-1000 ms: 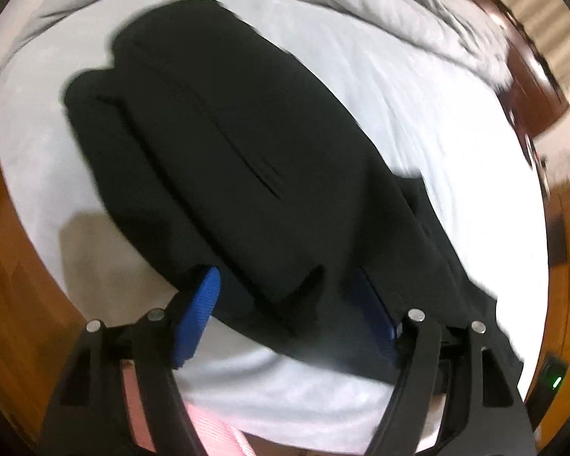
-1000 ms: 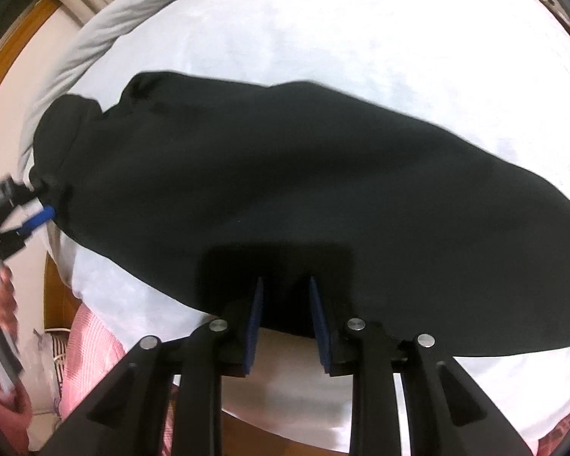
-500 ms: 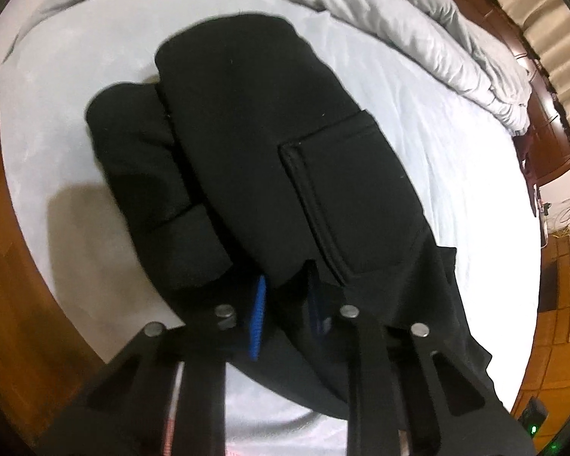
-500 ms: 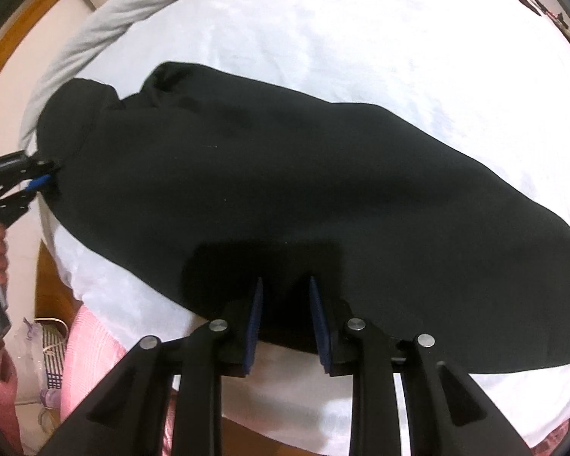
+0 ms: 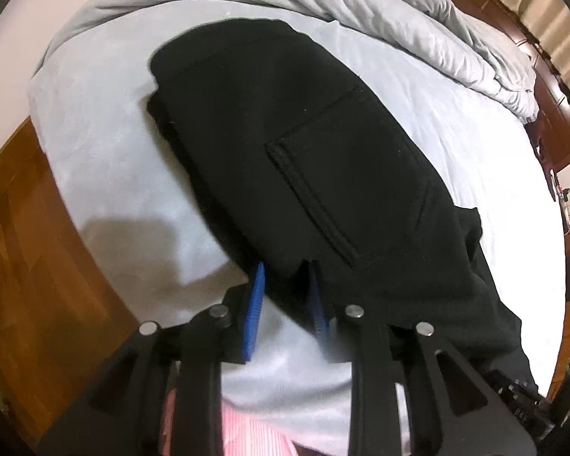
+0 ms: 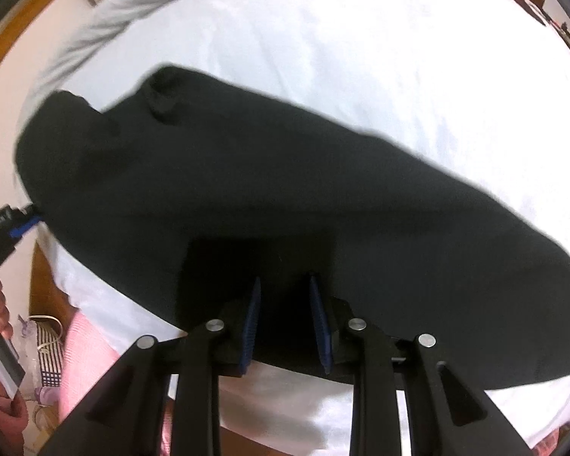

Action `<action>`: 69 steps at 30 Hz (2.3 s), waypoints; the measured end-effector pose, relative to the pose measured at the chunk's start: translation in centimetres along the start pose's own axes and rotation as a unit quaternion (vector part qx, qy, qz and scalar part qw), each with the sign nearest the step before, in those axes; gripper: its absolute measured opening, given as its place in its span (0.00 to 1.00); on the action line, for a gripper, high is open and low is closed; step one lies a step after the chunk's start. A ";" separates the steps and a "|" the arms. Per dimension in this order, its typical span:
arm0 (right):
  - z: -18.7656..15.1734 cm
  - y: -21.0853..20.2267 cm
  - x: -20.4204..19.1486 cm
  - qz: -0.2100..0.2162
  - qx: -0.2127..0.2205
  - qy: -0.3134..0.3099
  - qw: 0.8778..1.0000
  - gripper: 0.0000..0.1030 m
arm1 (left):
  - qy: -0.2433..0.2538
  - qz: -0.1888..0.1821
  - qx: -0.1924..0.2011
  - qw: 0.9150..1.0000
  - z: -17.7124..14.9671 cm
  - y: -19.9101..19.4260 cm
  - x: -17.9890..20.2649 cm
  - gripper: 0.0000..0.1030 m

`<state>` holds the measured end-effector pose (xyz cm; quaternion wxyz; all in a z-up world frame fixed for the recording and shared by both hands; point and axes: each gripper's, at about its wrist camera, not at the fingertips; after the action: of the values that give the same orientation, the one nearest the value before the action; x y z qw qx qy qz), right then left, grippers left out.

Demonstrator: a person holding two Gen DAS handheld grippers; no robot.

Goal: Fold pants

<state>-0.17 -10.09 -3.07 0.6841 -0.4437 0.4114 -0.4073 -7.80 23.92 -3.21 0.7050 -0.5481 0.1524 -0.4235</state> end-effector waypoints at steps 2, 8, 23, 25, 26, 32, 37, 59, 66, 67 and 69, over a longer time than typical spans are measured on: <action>0.8 -1.0 -0.7 0.010 0.016 -0.012 1.000 0.27 | 0.016 0.011 0.009 1.000 0.0 -1.6 0.6 0.26; 5.4 -1.4 -4.1 0.030 0.045 -0.050 0.997 0.32 | 0.076 -0.011 0.045 0.996 0.8 -4.7 3.6 0.49; 13.3 5.6 -9.8 0.038 0.001 -0.085 0.996 0.55 | 0.107 0.002 -0.016 0.994 3.6 2.6 4.0 0.60; 14.1 6.9 -10.2 0.034 -0.008 -0.086 0.996 0.55 | 0.104 -0.004 -0.018 0.994 3.7 2.6 3.9 0.61; 14.4 7.4 -10.2 0.036 -0.009 -0.087 0.995 0.46 | 0.103 -0.007 -0.019 0.995 3.6 2.6 3.8 0.61; 17.2 6.1 -9.3 0.097 0.031 -0.063 0.993 0.03 | 0.103 -0.010 -0.015 0.995 3.4 2.6 3.2 0.62; 19.0 8.1 -10.0 0.053 0.027 -0.056 0.997 0.03 | 0.119 0.001 -0.004 0.993 2.7 2.8 3.6 0.62; 0.3 0.2 -0.9 0.037 0.036 0.005 0.999 0.18 | 0.005 -0.004 -0.028 1.000 6.8 1.0 -2.5 0.70; -1.9 0.4 2.7 0.028 0.022 0.053 0.998 0.18 | -0.014 0.004 -0.031 0.999 7.1 2.0 -2.1 0.43; -2.0 0.4 3.0 0.028 0.023 0.057 0.998 0.18 | -0.013 0.006 -0.021 1.000 7.0 1.5 -2.0 0.39; -2.3 0.5 3.2 0.029 0.022 0.063 0.997 0.18 | -0.017 0.007 -0.001 1.000 6.8 0.2 -2.0 0.18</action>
<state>-1.13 -13.54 -4.83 0.6783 -0.3897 0.4573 -0.4230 -4.31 29.81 -1.50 0.7101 -0.5545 0.1446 -0.4092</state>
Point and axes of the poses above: each gripper's, at about its wrist camera, not at the fingertips, and y roughly the way its jaws point, x to its right, z to its top, and after that the axes turned 1 degree about -y, right-handed
